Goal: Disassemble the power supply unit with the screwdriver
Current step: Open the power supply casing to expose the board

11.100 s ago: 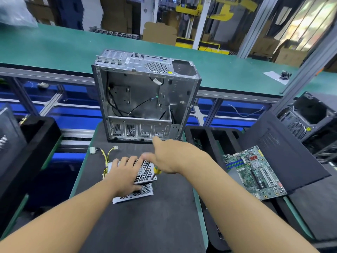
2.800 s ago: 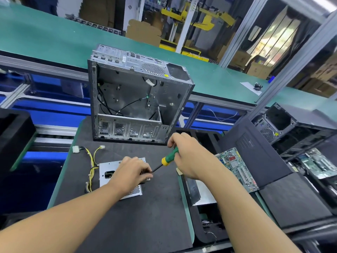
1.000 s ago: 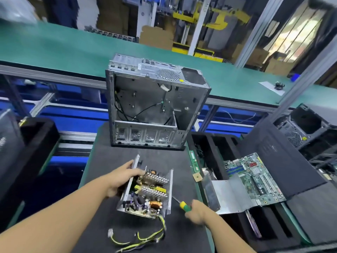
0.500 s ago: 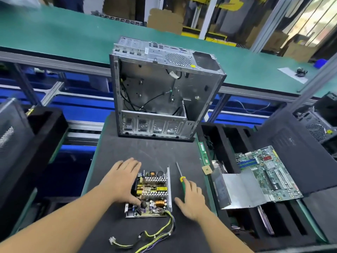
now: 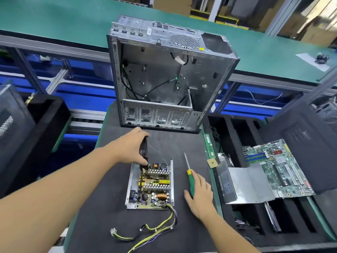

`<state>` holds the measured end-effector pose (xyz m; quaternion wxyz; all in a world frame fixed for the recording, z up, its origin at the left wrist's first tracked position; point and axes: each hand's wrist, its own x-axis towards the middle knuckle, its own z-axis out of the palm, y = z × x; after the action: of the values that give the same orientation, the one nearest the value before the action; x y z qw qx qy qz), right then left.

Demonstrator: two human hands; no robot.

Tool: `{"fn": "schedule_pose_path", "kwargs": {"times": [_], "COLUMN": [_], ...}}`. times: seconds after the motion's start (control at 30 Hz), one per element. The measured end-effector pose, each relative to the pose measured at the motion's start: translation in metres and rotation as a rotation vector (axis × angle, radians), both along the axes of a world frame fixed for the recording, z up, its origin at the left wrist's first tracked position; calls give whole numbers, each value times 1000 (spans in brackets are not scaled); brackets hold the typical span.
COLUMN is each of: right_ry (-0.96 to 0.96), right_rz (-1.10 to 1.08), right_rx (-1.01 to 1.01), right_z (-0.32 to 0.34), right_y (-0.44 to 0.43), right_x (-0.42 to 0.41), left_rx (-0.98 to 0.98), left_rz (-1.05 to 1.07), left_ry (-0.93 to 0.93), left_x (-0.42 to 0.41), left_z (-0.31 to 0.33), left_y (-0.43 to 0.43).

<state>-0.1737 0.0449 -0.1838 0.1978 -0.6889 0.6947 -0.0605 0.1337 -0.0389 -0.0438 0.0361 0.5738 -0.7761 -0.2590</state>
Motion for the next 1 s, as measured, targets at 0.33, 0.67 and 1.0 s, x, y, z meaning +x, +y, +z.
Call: {"fn": "schedule_pose_path", "kwargs": {"times": [0.33,0.67,1.0], "right_ry": [30,207,4], "right_rz": [6,35,82], "right_rx": [10,-41,-47], "right_z": [3,16,31], "right_y": [-1,-4,2], "right_x": [0,15,35], "left_rx": [334,6,-152], "left_rz": [-115,89,80], "left_ry": [219,303,320], "left_x": [-20,-7,13], "left_z": [-2,-16,-27], "left_y": [27,54,62]}}
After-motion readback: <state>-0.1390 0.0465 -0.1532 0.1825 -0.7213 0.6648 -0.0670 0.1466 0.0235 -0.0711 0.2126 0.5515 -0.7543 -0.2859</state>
